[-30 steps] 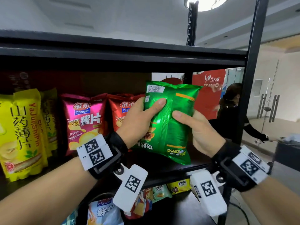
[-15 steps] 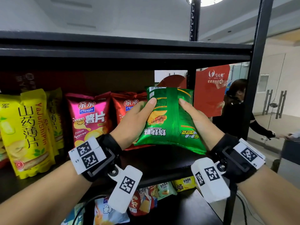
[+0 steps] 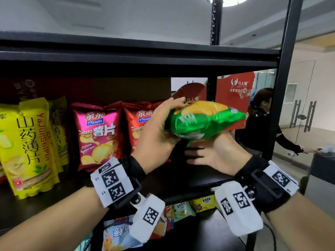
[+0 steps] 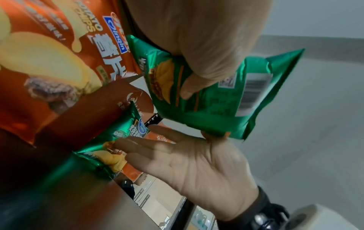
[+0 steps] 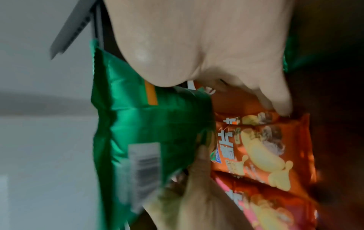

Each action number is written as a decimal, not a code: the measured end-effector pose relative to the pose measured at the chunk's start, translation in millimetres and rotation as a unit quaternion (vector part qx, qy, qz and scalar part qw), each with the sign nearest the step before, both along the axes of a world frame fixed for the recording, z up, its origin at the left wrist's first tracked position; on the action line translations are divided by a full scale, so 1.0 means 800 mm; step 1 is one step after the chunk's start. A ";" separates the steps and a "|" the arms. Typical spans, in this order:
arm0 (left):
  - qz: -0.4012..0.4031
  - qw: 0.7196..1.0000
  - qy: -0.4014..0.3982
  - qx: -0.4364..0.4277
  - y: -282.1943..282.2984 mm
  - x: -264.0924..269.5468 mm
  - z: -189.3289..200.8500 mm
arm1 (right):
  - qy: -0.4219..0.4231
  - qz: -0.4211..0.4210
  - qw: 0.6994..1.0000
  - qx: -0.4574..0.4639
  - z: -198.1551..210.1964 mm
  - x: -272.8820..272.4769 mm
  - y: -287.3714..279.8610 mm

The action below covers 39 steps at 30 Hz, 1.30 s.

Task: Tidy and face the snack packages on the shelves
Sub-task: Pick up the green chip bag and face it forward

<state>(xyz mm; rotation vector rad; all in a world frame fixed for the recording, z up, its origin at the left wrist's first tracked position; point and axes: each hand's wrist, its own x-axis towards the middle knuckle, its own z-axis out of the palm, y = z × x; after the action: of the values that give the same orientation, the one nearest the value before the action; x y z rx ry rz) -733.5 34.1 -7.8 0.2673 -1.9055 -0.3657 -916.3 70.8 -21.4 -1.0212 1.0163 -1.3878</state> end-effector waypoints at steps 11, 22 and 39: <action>-0.097 0.993 -0.020 0.067 0.013 0.009 -0.014 | -0.206 0.150 0.964 -0.076 -0.008 0.007 0.010; -0.127 0.964 -0.010 0.235 0.002 -0.012 -0.031 | 0.095 -0.101 0.928 -0.345 -0.021 0.017 -0.002; -0.216 0.870 0.106 0.430 -0.023 -0.010 -0.029 | 0.098 0.073 0.972 -0.202 -0.022 0.005 0.007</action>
<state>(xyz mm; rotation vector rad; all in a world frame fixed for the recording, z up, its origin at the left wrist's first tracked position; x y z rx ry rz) -741.9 15.5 -30.8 0.3588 -1.4622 -1.4936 -912.1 76.8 -39.1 -1.5274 0.7927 -1.4228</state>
